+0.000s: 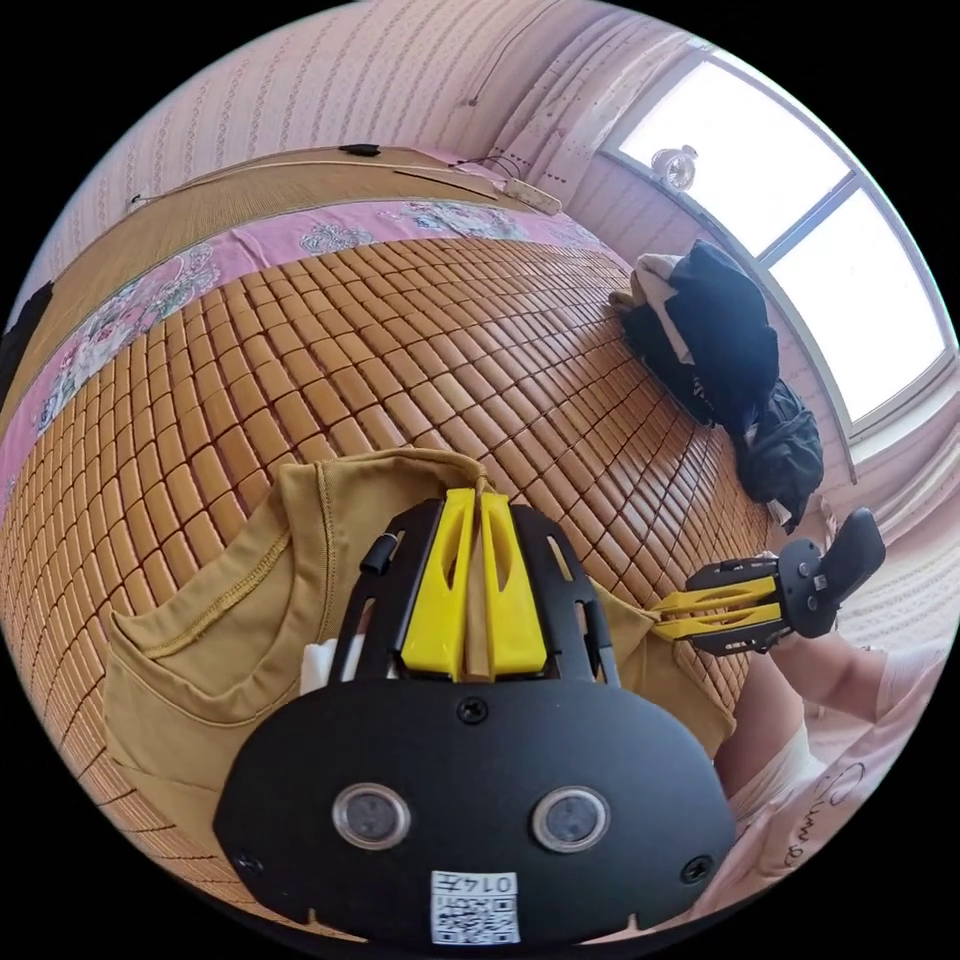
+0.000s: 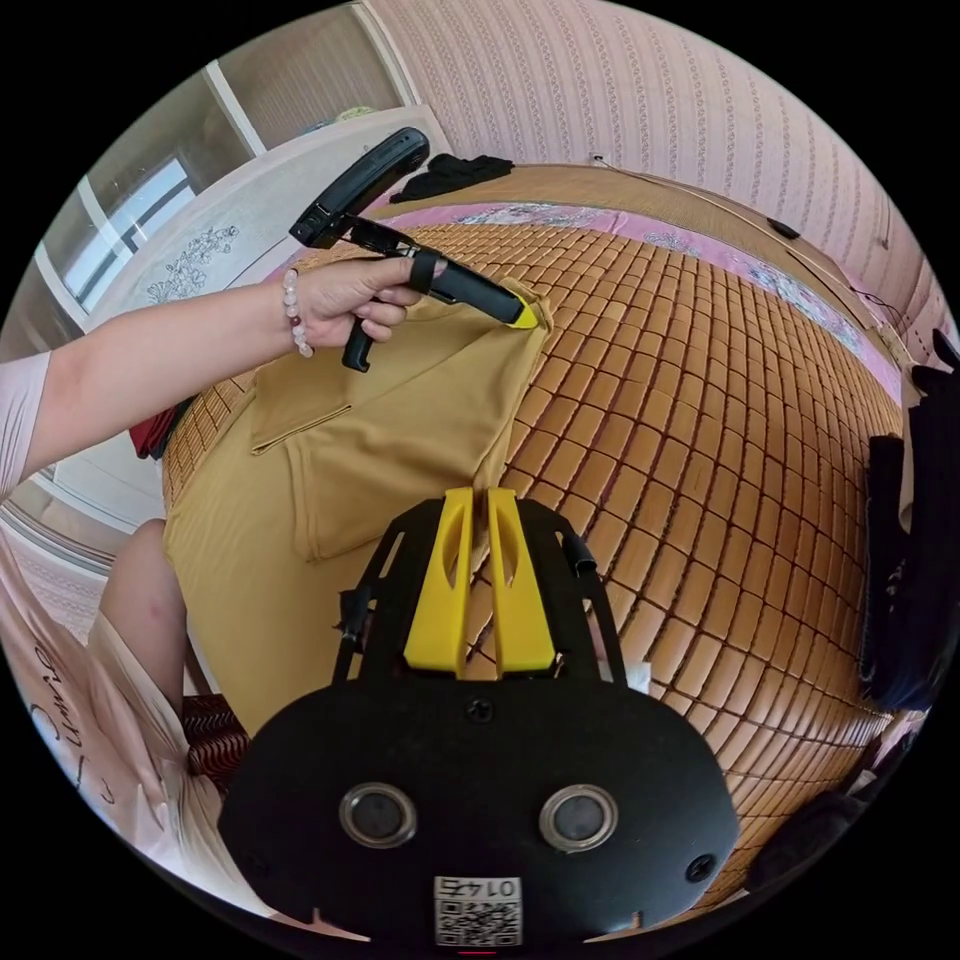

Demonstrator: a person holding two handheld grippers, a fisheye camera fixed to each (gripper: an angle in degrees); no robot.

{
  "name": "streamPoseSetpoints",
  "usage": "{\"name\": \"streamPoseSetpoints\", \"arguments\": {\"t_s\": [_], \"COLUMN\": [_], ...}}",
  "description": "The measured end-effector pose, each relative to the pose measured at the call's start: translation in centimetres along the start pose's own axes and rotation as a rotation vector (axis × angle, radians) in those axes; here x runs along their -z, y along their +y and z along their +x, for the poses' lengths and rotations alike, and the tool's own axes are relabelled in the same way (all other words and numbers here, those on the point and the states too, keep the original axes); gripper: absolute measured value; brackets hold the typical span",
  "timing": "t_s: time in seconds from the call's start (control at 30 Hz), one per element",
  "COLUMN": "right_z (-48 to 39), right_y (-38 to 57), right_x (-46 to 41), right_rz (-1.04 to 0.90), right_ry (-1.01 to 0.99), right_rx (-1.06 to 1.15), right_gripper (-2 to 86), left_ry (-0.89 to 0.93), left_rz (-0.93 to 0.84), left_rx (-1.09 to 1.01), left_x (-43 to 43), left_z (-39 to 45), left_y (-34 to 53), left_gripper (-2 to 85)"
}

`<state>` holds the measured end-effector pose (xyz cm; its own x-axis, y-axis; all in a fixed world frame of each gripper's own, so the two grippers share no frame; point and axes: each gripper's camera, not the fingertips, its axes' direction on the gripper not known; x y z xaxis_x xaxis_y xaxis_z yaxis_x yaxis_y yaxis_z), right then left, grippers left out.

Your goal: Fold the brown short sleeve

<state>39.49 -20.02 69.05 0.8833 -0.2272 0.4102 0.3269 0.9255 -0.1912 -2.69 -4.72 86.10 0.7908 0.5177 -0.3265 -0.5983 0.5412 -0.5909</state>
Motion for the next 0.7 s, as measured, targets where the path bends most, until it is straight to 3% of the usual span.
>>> {"name": "streamPoseSetpoints", "arguments": {"t_s": [0.13, 0.2, 0.37, 0.7], "right_z": [0.5, 1.0, 1.3, 2.4], "right_y": [0.1, 0.0, 0.2, -2.2], "right_x": [0.3, -0.1, 0.1, 2.9], "right_rz": [0.004, -0.016, -0.022, 0.070], "right_ry": [0.007, -0.005, -0.012, -0.027], "right_rx": [-0.021, -0.046, -0.067, -0.086], "right_gripper": [1.0, 1.2, 2.8, 7.6], "left_ry": [0.025, -0.029, -0.102, -0.247], "left_rz": [0.036, -0.007, -0.007, 0.180], "left_rx": [0.077, 0.110, 0.100, 0.271], "left_x": [0.4, 0.3, 4.1, 17.9], "left_z": [-0.9, -1.2, -2.1, -8.8], "left_y": [-0.3, -0.3, 1.3, 17.4], "left_gripper": [2.4, 7.5, 9.7, 8.4]}}
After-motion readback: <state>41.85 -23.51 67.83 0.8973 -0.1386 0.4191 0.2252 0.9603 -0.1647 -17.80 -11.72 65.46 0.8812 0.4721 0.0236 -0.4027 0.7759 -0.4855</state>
